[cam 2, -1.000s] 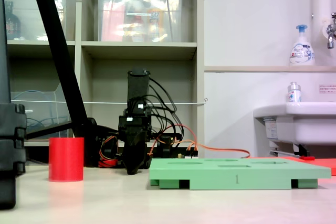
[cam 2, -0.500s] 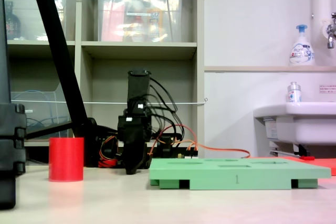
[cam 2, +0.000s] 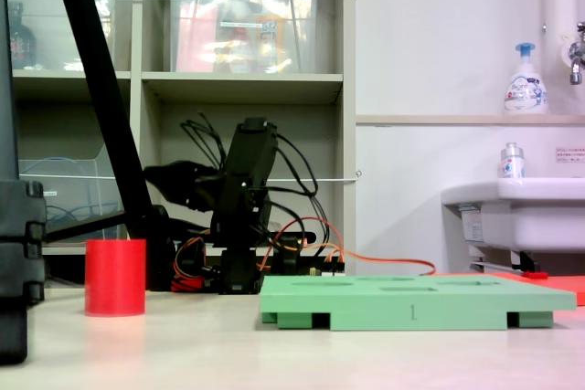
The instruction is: Put the cylinder block into the corresponding hole
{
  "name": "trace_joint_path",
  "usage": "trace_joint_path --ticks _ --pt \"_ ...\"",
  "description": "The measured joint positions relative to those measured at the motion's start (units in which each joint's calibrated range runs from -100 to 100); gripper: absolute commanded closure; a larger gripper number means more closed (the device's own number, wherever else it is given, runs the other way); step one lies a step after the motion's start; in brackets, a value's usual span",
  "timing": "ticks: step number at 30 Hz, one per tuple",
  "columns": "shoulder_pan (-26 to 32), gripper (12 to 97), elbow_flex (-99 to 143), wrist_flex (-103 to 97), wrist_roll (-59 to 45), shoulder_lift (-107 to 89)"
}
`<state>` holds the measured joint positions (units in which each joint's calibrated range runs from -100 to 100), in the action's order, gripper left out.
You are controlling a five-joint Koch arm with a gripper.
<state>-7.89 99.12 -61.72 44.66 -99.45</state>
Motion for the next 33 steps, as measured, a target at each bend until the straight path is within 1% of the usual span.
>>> trace_joint_path --ticks 2,3,4,6,7,10,12,14,16,22,26,29,33 --pt "0.6 57.2 0.0 0.2 2.1 0.0" --pt "1.1 60.0 0.0 1.0 2.4 0.0" --pt "1.4 60.5 0.0 1.6 2.5 0.0" --pt "1.5 59.1 0.0 3.4 2.5 0.0" --pt "1.6 57.0 0.0 4.8 2.5 0.0" --pt "1.7 43.2 0.0 7.1 2.4 2.7" --pt "1.8 37.0 0.1 5.4 2.4 12.4" --pt "1.8 30.7 0.3 -1.3 2.4 24.4" --pt "1.8 27.0 0.5 -9.8 2.4 35.2" --pt "1.6 26.2 -1.3 -30.8 2.4 69.4" --pt "1.5 26.2 -9.2 -31.9 2.4 92.1" --pt "1.4 26.2 -13.6 -31.9 2.4 99.0" --pt "1.1 26.2 -19.0 -31.9 2.5 102.3"
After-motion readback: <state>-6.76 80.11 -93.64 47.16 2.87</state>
